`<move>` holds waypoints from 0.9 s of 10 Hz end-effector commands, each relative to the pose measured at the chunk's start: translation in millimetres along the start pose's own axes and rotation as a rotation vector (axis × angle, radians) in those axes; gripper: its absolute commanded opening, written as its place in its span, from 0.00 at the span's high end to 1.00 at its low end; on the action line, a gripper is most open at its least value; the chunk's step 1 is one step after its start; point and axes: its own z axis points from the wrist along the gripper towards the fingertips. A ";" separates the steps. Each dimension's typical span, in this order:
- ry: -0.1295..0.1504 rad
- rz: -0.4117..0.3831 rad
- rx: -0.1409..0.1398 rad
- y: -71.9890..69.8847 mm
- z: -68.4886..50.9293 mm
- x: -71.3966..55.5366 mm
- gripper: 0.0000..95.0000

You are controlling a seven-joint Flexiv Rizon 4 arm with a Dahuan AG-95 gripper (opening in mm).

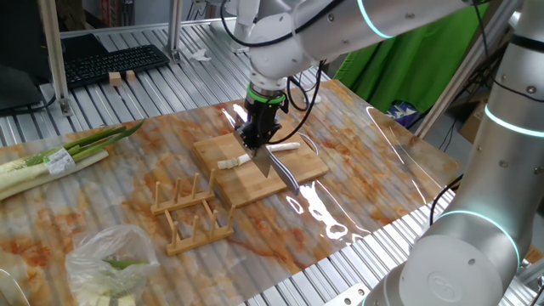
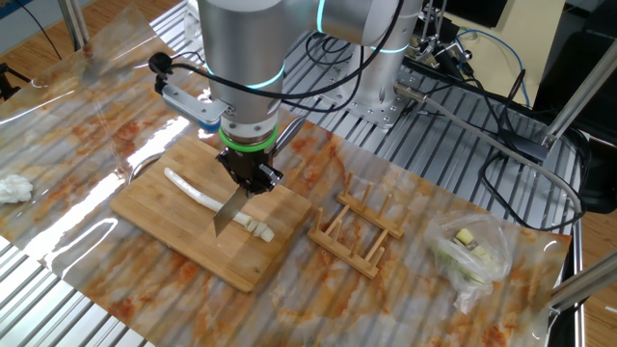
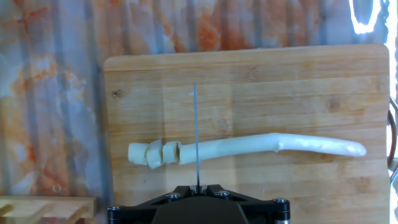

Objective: Chop the scallions

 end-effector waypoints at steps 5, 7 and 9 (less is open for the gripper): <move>0.004 0.004 -0.003 2.8 3.8 -9.4 1.00; 0.003 0.006 -0.006 3.7 6.3 -9.9 1.00; 0.003 0.008 -0.015 6.1 14.4 -12.0 1.00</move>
